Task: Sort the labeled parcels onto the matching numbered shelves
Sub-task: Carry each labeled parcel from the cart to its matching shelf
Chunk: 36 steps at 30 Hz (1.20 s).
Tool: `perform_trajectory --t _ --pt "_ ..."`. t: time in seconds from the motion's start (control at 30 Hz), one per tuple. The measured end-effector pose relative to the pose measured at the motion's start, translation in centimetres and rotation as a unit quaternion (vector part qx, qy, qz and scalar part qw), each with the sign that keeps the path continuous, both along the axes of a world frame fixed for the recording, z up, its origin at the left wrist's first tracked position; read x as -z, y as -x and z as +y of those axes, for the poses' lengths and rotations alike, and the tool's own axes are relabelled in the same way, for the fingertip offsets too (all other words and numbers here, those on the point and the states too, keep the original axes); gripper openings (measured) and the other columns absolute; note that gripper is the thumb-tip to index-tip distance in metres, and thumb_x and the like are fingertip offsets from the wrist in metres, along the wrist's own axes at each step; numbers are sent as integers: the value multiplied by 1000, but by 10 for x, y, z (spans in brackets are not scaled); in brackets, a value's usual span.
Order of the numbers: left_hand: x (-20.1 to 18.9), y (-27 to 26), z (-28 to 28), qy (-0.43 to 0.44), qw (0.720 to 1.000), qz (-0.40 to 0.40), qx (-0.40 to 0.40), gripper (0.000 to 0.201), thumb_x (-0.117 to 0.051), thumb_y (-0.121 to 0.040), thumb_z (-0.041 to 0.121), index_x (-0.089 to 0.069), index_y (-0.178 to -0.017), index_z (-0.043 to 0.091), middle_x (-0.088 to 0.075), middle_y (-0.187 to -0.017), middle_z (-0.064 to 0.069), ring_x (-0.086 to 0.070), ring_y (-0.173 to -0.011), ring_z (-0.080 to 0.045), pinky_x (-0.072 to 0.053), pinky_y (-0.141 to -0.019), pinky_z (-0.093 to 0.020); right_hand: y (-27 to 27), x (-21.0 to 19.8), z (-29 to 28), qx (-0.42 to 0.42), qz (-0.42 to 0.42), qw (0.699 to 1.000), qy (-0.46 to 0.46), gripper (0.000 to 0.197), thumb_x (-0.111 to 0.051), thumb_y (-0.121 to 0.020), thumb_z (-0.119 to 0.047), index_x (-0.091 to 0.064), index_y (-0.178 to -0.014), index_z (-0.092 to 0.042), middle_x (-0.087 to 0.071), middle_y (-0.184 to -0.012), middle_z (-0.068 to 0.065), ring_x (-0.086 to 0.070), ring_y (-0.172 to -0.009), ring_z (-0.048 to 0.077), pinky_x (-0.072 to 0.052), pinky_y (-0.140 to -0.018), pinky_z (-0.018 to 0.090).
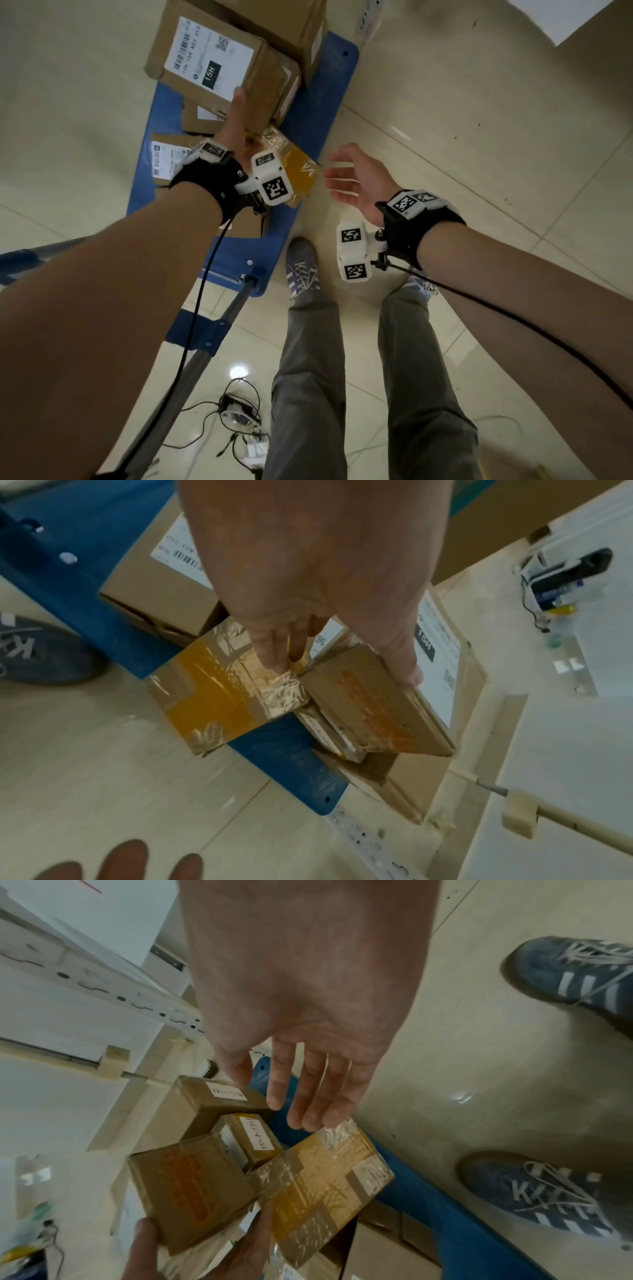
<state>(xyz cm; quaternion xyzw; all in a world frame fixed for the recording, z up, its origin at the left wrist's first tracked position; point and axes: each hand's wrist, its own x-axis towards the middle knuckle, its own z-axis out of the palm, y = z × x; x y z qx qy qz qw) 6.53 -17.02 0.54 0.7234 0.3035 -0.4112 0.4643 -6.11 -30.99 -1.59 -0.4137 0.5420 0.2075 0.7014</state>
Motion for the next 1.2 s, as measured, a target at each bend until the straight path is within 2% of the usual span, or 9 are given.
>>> perform_trajectory --t 0.07,0.33,0.4,0.47,0.53,0.7,0.87,1.03,1.2 --pt "0 1 0 24 1000 12 -14 45 -41 -100 56 -56 -88 16 -66 -51 0 -61 -36 -9 -43 -34 -15 3 5 1 4 6 1000 1 26 -56 -98 -35 -69 -108 -15 -73 -91 5 -67 -83 19 -56 -75 31" --pt "3 -6 4 114 985 -45 -120 34 -41 -105 40 -59 -105 11 -69 -52 1 -64 -41 -10 -49 -41 -17 17 9 5 12 28 1000 4 23 -55 -98 -32 -68 -107 -14 -72 -94 7 -66 -82 19 -56 -84 34" --pt "3 -11 0 76 993 -50 -76 35 -33 -107 41 -56 -112 15 -79 -91 1 -63 -52 -11 -58 -69 -20 18 10 5 13 27 1000 5 23 -55 -98 -32 -68 -107 -14 -72 -94 7 -66 -82 19 -56 -84 34" --pt "7 -17 5 56 998 3 -23 64 -27 -103 55 -35 -147 10 -48 -150 -10 -49 -64 -13 -44 -105 -33 19 10 4 17 25 1000 7 25 -54 -98 -32 -67 -107 -14 -72 -93 6 -66 -82 19 -56 -82 33" --pt "4 -20 7 57 998 17 -14 74 -26 -101 61 -24 -154 9 -29 -161 -12 -43 -67 -11 -38 -111 -38 21 11 5 30 20 999 8 27 -53 -98 -34 -67 -109 -13 -73 -94 6 -67 -83 19 -55 -80 33" --pt "3 -1 12 155 984 -34 -78 50 -41 -103 48 -82 -93 20 -78 -94 -5 -73 -69 -16 -56 -64 -27 27 6 9 61 0 998 0 30 -50 -100 -38 -68 -108 -15 -72 -97 6 -67 -86 19 -55 -81 32" --pt "-13 17 18 188 976 -62 -87 46 -51 -101 44 -82 -68 31 -79 -86 -1 -74 -77 -17 -60 -82 -34 31 -12 14 75 -19 997 -1 33 -53 -98 -38 -66 -115 -13 -73 -97 6 -67 -88 20 -55 -81 33" --pt "-56 40 19 184 980 -63 -50 39 -61 -96 39 -64 -124 12 -75 -103 -9 -73 -77 -16 -56 -65 -24 32 -62 10 79 -42 996 11 41 -57 -97 -41 -62 -128 -14 -67 -118 7 -66 -100 22 -55 -86 36" --pt "-133 78 -4 162 983 -45 70 26 -70 -87 48 -70 -97 24 -71 -85 3 -64 -74 -13 -47 -71 -26 47 -154 -26 46 -72 996 40 49 -56 -96 -56 -48 -136 -29 -47 -141 -2 -48 -130 27 -46 -107 49"
